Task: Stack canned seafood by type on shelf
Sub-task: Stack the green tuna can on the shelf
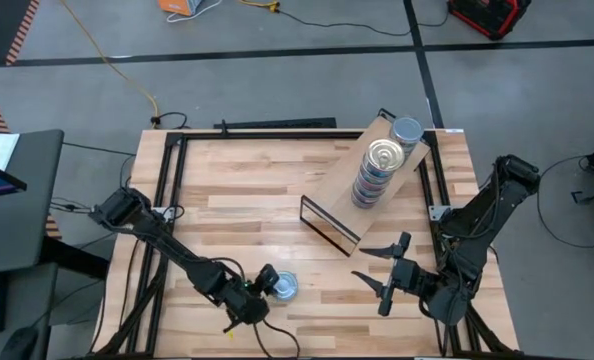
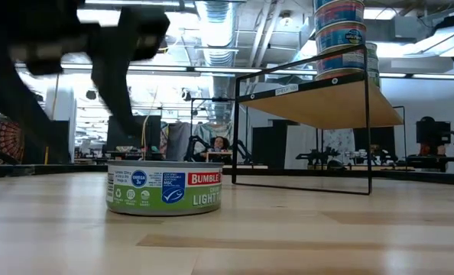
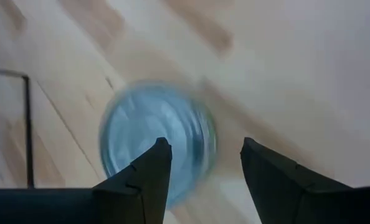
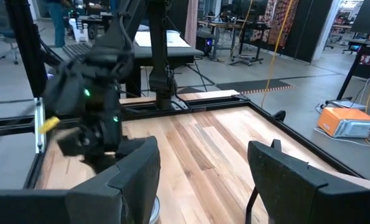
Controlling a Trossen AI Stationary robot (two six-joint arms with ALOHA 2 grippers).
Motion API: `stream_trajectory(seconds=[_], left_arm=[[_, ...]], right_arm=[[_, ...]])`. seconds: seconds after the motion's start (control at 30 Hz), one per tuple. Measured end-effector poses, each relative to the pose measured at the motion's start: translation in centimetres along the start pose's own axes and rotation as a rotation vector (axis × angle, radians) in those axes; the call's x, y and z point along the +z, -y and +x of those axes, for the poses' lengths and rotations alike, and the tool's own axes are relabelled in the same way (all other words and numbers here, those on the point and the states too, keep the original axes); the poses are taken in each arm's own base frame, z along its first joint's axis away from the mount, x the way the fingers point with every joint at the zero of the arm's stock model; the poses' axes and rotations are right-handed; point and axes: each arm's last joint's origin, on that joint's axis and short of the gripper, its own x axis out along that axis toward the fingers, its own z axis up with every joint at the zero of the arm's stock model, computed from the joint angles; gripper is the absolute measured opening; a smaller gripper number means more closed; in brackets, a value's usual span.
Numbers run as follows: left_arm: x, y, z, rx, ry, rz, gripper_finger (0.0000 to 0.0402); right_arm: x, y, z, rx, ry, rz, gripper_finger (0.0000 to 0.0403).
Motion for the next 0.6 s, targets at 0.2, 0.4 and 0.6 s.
stream_trajectory(seconds=[0.2,0.4,0.6], left_arm=[[0.0,0.4,1.1,0.122,-0.020,0.059,0.0175],[-0.4,0.7,1.8,0.161,-0.074,0.115,0.0157],[-1.8,-0.2,3.0,0.199,-0.154,0.105,0.0112]], right_arm=[[0.0,0.0,0.0,0.001,0.002,0.008,0.0271],[0.0,0.0,0.0,0.001,0.001,0.007,0.0271],[0.0,0.0,0.0,0.001,0.002,0.006,0.0271]])
